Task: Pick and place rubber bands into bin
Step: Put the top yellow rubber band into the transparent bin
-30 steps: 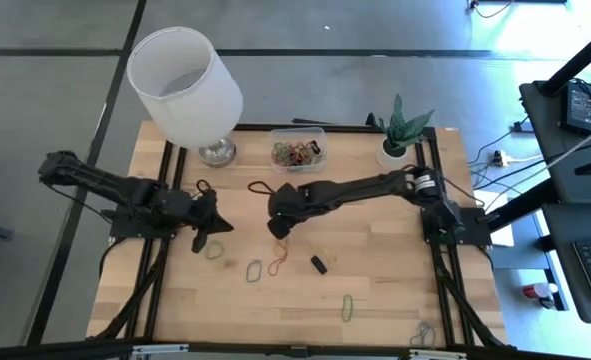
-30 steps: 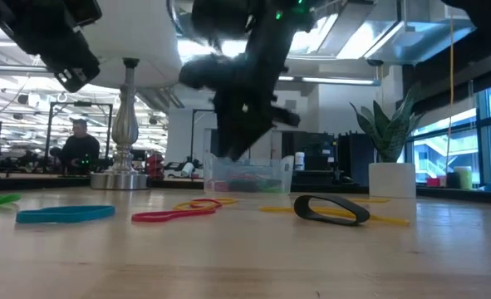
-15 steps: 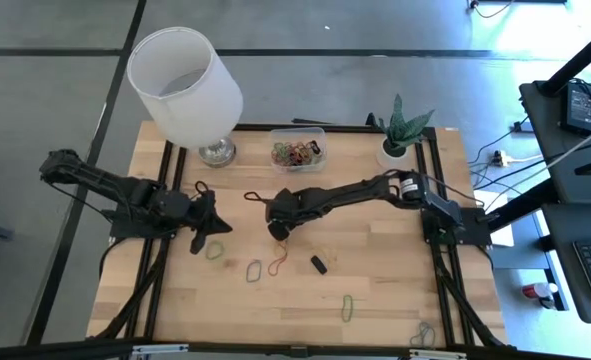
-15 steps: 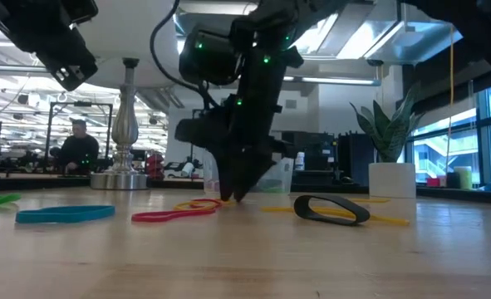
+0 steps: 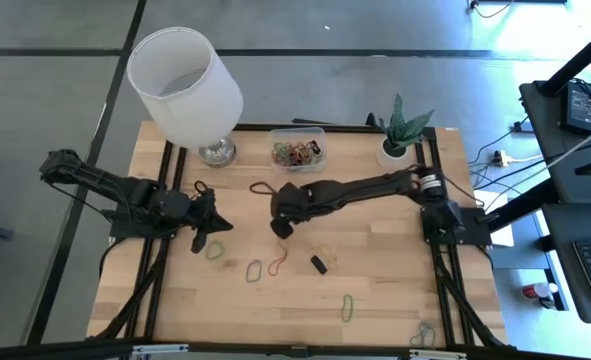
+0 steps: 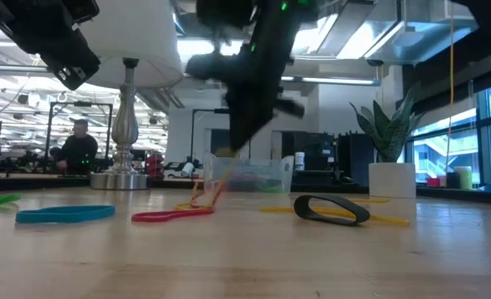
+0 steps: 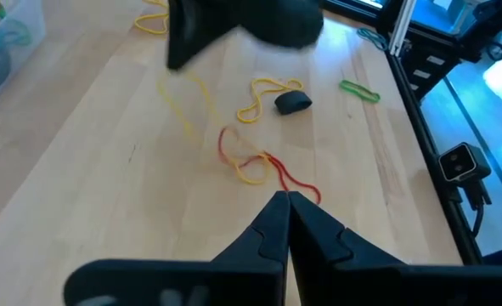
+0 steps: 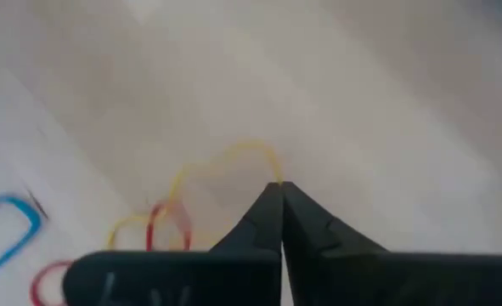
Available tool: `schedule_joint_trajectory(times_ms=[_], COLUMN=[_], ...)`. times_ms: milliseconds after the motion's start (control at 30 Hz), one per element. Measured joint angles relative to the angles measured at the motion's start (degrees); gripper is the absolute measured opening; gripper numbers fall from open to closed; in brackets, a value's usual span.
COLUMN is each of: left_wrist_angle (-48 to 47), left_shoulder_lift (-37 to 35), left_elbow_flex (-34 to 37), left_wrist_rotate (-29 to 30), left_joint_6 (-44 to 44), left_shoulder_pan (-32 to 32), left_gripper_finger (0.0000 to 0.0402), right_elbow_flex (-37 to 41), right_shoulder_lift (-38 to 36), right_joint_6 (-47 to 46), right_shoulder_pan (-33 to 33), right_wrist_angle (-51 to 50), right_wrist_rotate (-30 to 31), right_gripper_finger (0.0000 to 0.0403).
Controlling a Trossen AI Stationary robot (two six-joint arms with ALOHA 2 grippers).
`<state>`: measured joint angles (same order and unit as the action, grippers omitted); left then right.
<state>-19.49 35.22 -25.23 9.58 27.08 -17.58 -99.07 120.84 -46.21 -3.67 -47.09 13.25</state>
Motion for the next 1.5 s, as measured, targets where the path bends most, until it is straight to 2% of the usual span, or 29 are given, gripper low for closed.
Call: schedule_joint_trajectory(times_ms=[233, 467, 867, 967, 1100, 1233, 1500], left_wrist_angle=[2.07, 1.97, 3.08, 3.06, 3.06, 3.05, 3.04], left_shoulder_lift=[0.00, 0.00, 0.00, 0.00, 0.00, 0.02, 0.02], left_elbow_flex=[0.00, 0.00, 0.00, 0.00, 0.00, 0.00, 0.00], left_wrist_rotate=[0.00, 1.44, 1.49, 1.49, 1.46, 1.75, 5.50], left_joint_6=[0.71, 0.69, 0.82, 0.85, 0.81, 0.77, 0.66], left_shoulder_pan=[0.00, 0.07, 0.07, 0.07, 0.07, 0.07, 0.07], left_gripper_finger=[0.0002, 0.0003, 0.0003, 0.0002, 0.0005, 0.0002, 0.0005], right_elbow_flex=[-0.02, -0.04, -0.02, 0.00, 0.00, 0.00, -0.02], right_shoulder_lift=[-10.40, -17.11, -17.99, -17.99, -17.99, -17.99, -17.99], right_joint_6=[-1.37, -1.18, 1.67, 0.43, 0.28, -1.04, 3.25], right_shoulder_pan=[-3.29, -6.91, -10.34, -10.53, -10.53, -10.50, -7.55], right_wrist_angle=[-3.74, -3.82, 0.22, -1.02, -1.11, -2.84, -3.96], right_wrist_rotate=[9.26, 17.57, 18.78, 22.13, 23.48, 29.52, 25.91], right_gripper_finger=[0.0002, 0.0001, 0.0000, 0.0000, 0.0000, 0.0000, 0.0000])
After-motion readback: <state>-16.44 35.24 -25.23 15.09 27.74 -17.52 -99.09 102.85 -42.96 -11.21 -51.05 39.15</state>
